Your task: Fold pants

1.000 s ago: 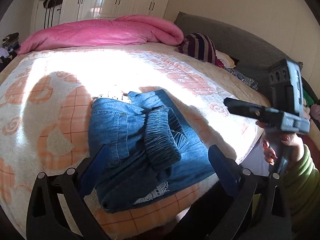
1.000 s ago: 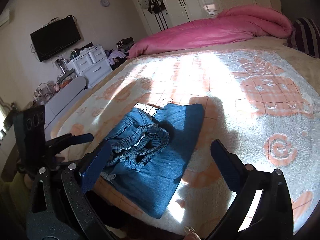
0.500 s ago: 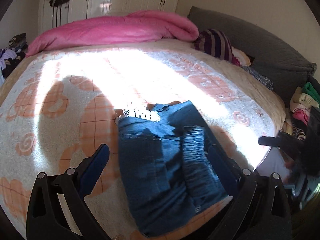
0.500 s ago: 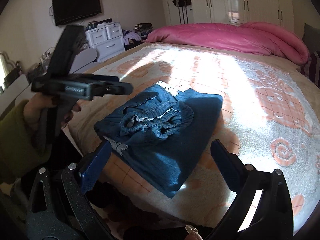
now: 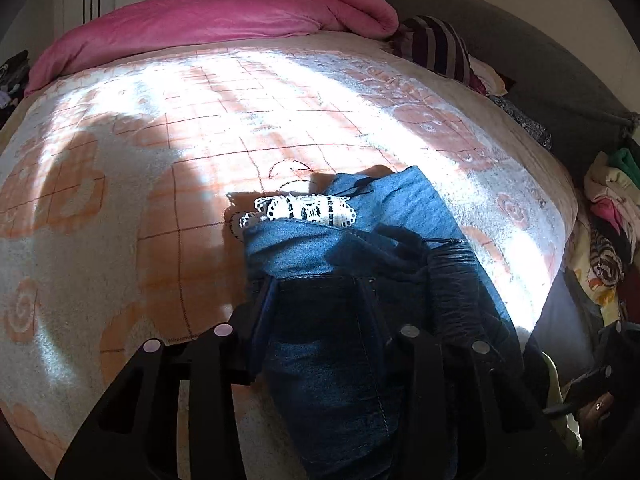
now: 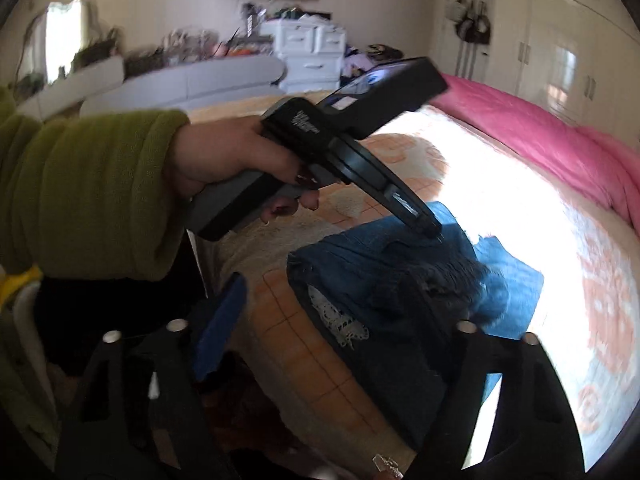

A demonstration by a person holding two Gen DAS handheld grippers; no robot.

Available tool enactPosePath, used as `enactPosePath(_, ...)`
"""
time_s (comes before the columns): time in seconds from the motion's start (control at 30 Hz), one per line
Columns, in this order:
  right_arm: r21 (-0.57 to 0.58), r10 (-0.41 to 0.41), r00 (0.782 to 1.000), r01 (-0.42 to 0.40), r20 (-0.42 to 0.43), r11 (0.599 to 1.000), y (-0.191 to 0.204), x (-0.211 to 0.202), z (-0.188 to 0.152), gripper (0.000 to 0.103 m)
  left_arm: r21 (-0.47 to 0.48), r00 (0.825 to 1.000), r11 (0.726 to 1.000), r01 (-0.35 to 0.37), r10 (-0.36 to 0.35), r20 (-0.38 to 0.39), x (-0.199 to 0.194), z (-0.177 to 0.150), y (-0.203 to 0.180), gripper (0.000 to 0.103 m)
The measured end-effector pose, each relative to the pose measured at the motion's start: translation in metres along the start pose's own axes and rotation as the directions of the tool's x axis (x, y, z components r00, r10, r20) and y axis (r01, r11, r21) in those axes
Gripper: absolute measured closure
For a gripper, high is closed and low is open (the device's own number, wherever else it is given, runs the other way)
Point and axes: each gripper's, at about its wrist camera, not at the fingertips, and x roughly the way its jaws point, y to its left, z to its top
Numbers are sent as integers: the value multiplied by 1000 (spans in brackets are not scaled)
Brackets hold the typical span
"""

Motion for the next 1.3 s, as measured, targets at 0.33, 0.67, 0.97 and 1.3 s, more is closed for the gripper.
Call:
enactPosePath(0.33,-322,-80,986,29,-148,946,20,62,24,103,-39,1000,999,18,-18,-11,7,-3,8,63)
enactPosePath(0.67,-176,32,974,-73,-225,982,19,63,-6,103,-50,999,998,33,-33,-9,7,-3,7,56)
enactPosePath(0.97,45,113,988,-109,-109,993,-1,24,-4,78,-45,999,998,38,-37,26,-2,-4,4,43)
enactPosePath(1.3,101,88,996,-87,2,991,-21,-24,8,54,-38,996,998,45,-42,72,-19,-6,-2,34)
